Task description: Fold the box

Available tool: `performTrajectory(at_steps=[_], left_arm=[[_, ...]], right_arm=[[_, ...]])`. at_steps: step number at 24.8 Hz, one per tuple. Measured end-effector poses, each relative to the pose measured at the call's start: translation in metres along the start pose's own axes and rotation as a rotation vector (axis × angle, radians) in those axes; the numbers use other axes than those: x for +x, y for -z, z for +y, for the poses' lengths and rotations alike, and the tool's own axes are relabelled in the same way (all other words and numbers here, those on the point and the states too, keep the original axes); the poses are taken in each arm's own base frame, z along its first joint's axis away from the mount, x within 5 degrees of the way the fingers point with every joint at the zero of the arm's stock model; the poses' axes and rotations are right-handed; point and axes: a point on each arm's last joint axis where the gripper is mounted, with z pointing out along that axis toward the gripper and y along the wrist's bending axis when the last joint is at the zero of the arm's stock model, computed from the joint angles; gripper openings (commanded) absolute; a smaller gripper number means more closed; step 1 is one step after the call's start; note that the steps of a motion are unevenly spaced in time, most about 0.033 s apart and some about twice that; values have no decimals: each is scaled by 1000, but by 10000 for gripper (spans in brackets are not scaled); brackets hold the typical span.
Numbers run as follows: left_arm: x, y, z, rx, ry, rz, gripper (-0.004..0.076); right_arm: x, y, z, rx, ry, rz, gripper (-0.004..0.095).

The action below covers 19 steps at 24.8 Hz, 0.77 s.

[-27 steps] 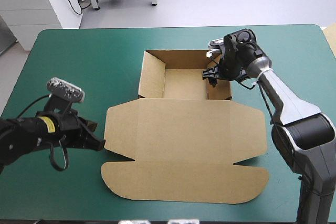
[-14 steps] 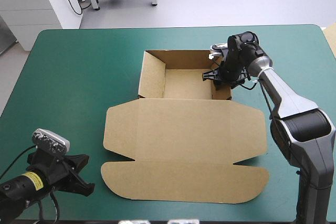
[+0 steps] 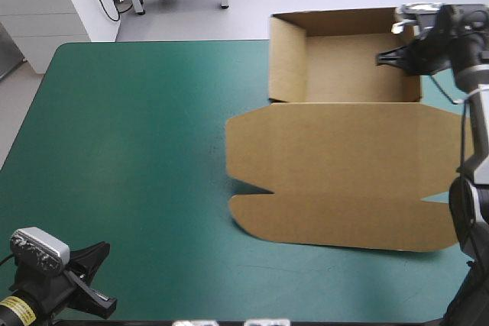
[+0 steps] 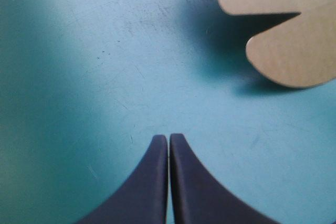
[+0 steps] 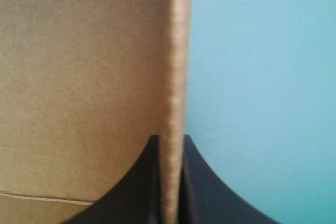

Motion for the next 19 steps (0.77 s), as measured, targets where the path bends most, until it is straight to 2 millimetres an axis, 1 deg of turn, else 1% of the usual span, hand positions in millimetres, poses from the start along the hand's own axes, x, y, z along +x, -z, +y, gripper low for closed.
performTrajectory(at_steps=[2,5,6,8,10,12,13,14,15,16,17,18,19], left_arm=[[3,-2,0,-3,-2,10,-8],[5,-5,1,-10,-6,21,-8],[5,-5,1,-12,-8,21,-8],[6,-6,1,-14,-9,23,-8],[6,-6,1,-14,-9,20,-8],[5,-6,2,-15,-10,13,-8],[5,-6,2,-16,-10,7,-8],[4,-6,2,-16,-10,4,-8],[4,-6,2,-16,-10,2,-8],[4,-6,2,-16,-6,2,-8],[4,-6,2,-17,1,2,-8],[4,-6,2,-17,9,2,-8],[4,-6,2,-19,35,1,-8]], right_arm=[[2,15,-35,83,-49,-24,-21],[10,23,-86,168,-146,-23,-21],[12,24,-99,181,-174,-21,-21],[17,23,-118,190,-213,-14,-21],[21,20,-131,196,-239,-3,-21],[24,10,-143,208,-255,23,-21],[28,-1,-154,232,-264,55,-20],[30,-6,-158,239,-268,68,-14],[33,-19,-167,278,-282,105,-9],[35,-24,-171,296,-288,120,21],[38,-33,-178,334,-290,149,55],[40,-37,-180,350,-292,161,148],[41,-42,-182,359,-288,176,293]])
